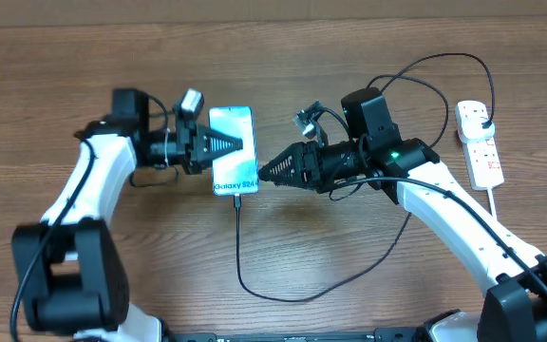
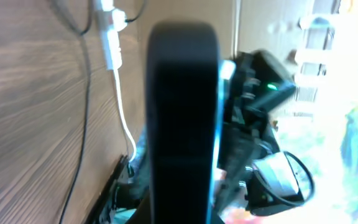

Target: Plug charger to phone and switch on socket

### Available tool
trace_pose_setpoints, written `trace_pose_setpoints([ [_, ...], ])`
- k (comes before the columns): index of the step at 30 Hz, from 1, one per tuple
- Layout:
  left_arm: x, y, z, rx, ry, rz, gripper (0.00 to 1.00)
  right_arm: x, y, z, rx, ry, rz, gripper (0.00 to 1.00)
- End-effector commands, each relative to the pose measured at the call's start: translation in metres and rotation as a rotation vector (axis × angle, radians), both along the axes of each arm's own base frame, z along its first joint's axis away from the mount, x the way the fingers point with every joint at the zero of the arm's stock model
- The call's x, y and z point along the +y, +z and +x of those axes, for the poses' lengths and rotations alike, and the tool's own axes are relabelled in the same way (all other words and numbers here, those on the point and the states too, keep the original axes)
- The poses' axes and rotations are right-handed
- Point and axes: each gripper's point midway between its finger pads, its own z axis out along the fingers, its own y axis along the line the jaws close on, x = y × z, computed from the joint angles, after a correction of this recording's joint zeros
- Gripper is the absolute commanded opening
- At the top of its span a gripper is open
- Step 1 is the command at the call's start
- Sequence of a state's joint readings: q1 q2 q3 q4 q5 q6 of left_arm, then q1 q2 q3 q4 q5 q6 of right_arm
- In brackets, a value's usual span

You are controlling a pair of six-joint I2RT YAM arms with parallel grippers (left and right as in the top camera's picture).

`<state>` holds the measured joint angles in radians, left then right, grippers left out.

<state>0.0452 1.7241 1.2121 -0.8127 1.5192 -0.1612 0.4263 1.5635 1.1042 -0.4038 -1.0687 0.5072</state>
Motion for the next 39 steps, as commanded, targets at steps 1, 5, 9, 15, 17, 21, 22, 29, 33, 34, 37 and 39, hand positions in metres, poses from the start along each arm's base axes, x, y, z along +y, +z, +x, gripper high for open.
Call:
trace_pose_setpoints([
  [1,-0.005,0.047,-0.011,-0.079,-0.031,-0.057,0.04,0.004,0.013,-0.006,0.025,0.046,0.072,0.65],
  [5,-0.011,0.054,-0.018,-0.093,-0.050,-0.057,0.04,0.010,0.033,-0.010,0.028,0.092,0.150,0.56],
  [9,-0.017,0.055,-0.021,-0.109,-0.070,-0.057,0.04,0.015,0.041,-0.016,0.025,0.130,0.184,0.50],
  [15,-0.019,0.056,-0.019,-0.136,-0.079,-0.057,0.04,0.026,0.047,-0.029,0.019,0.185,0.205,0.44],
  [17,-0.019,0.056,-0.019,-0.136,-0.079,-0.057,0.04,0.028,0.049,-0.031,0.010,0.193,0.210,0.42],
  [21,-0.019,0.056,-0.019,-0.137,-0.079,-0.057,0.04,0.031,0.052,-0.026,-0.020,0.177,0.216,0.39],
  [22,-0.019,0.056,-0.019,-0.137,-0.079,-0.057,0.04,0.031,0.051,-0.023,-0.021,0.159,0.208,0.38],
  [29,-0.019,0.056,-0.019,-0.137,-0.079,-0.057,0.04,0.033,0.046,-0.010,-0.041,0.089,0.174,0.26],
  [33,-0.019,0.056,-0.019,-0.137,-0.079,-0.057,0.04,0.033,0.042,-0.002,-0.053,0.045,0.153,0.25],
  [34,-0.019,0.056,-0.019,-0.139,-0.079,-0.057,0.04,0.033,0.042,-0.002,-0.054,0.044,0.153,0.25],
  [37,-0.019,0.057,-0.018,-0.151,-0.079,-0.057,0.04,0.033,0.042,-0.002,-0.052,0.045,0.153,0.18],
  [39,-0.019,0.057,-0.017,-0.167,-0.079,-0.056,0.04,0.033,0.042,-0.002,-0.054,0.045,0.153,0.11],
])
